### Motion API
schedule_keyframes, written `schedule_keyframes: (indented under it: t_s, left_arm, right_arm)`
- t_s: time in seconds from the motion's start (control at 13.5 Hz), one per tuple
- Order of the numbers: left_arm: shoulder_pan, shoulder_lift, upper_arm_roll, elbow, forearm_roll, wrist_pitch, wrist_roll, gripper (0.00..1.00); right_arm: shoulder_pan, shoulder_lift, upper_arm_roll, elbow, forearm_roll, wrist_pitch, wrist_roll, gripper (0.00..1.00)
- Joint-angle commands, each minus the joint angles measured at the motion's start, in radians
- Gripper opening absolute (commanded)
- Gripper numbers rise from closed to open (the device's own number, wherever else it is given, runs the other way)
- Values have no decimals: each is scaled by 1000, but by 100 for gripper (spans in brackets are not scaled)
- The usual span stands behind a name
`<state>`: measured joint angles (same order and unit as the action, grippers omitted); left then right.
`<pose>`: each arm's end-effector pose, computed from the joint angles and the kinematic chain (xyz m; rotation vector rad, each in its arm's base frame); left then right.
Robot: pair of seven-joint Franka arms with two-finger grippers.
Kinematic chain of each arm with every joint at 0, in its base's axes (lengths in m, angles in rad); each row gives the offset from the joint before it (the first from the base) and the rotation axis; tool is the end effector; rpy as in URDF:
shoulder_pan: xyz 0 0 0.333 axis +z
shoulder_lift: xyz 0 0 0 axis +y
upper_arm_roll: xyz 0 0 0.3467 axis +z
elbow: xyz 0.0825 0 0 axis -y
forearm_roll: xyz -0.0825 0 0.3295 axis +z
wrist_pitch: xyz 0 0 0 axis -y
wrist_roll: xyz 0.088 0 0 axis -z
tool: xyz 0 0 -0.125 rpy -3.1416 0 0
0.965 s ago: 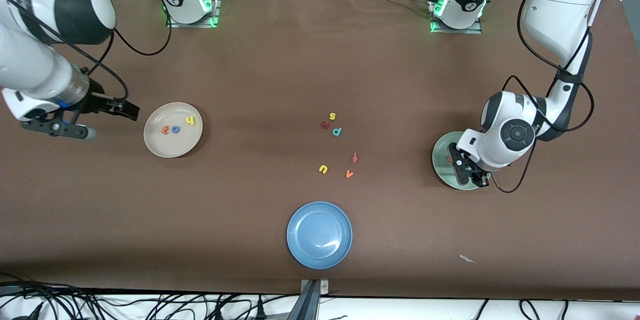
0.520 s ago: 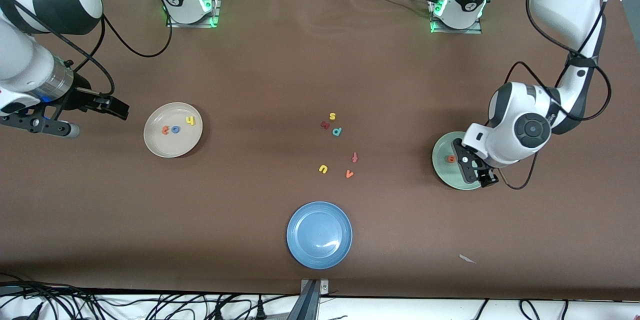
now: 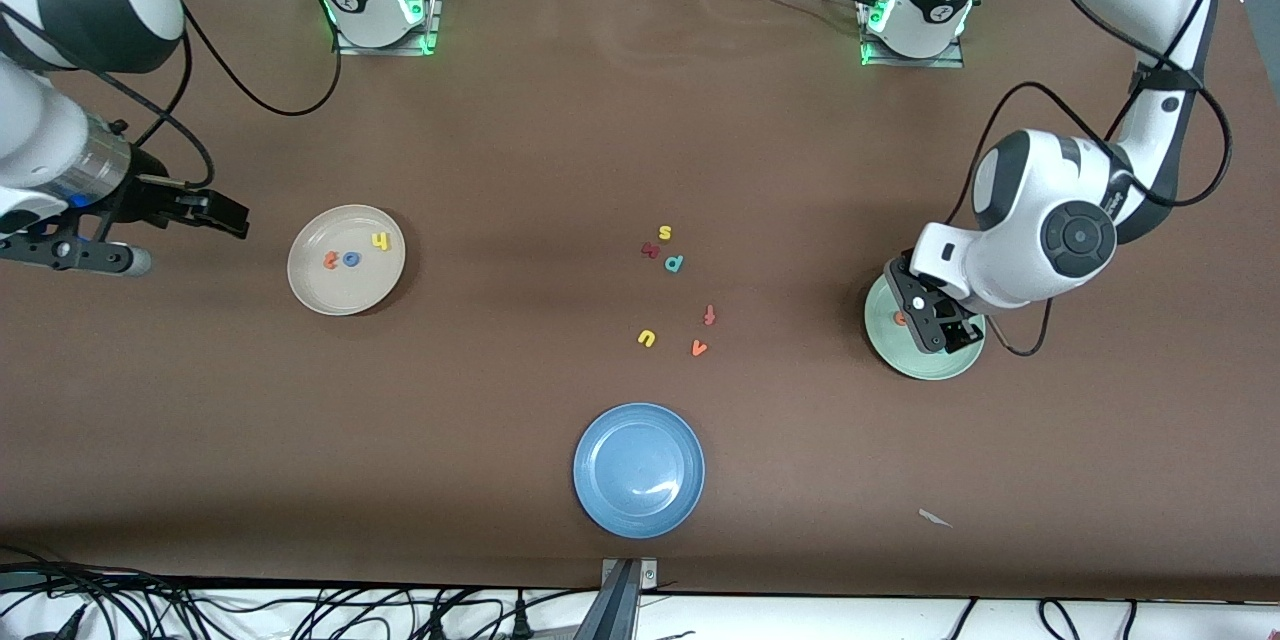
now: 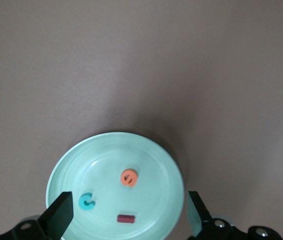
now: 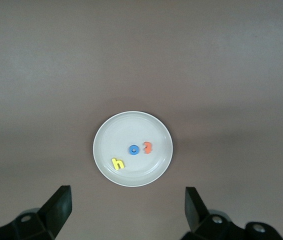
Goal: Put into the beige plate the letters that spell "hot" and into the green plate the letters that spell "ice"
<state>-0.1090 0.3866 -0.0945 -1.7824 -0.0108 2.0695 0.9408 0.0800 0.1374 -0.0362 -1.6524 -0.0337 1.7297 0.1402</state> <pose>0.5895 -0.1167 0.3734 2.5833 -1.6440 -0.1150 0.5487 0.0216 0.5441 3.0938 -0.1391 -0.0872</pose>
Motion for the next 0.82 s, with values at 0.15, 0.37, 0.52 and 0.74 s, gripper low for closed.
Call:
schedule_keyframes:
  t_s: [0.15, 0.37, 0.52, 0.74]
  left_arm:
    - [-101, -112, 33, 31, -24, -127, -331, 100]
    - [-106, -161, 33, 32, -40, -180, -491, 100]
    - [-101, -211, 35, 35, -41, -227, -598, 100]
    - [-89, -239, 35, 89, -40, -336, -798, 100]
  right_arm:
    - [-97, -7, 104, 11, 15, 1, -45, 100]
    - [-97, -7, 105, 13, 12, -13, -45, 100]
    - [-97, -7, 104, 14, 12, -19, -36, 100]
    - [-97, -7, 107, 14, 14, -25, -28, 100]
